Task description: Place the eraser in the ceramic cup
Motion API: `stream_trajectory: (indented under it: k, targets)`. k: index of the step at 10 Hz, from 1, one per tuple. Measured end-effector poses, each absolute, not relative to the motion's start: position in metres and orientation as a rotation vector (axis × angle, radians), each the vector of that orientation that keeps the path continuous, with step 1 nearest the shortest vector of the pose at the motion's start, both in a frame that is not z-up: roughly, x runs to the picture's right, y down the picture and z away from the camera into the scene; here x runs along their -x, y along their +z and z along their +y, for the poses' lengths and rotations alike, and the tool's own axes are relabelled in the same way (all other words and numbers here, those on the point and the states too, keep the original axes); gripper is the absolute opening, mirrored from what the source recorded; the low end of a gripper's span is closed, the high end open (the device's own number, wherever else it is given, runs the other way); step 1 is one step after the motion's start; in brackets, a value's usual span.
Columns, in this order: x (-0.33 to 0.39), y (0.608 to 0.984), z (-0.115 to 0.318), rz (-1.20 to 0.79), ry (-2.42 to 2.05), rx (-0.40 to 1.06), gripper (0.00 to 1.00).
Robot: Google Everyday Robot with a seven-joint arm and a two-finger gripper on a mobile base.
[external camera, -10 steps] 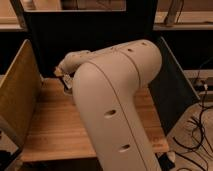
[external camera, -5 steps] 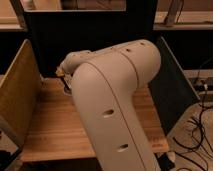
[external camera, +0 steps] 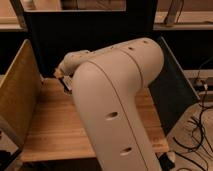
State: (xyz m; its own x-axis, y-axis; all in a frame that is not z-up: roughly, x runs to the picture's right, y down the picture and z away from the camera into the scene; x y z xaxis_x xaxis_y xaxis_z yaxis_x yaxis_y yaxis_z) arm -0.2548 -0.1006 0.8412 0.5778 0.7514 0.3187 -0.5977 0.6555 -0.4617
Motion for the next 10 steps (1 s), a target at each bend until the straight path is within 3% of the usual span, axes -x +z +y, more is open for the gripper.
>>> stream_trajectory:
  k: [8, 10]
  targets:
    - [0.269, 0.846, -0.102, -0.555, 0.851, 0.335, 0.02]
    - [0.27, 0.847, -0.101, -0.554, 0.849, 0.335, 0.22]
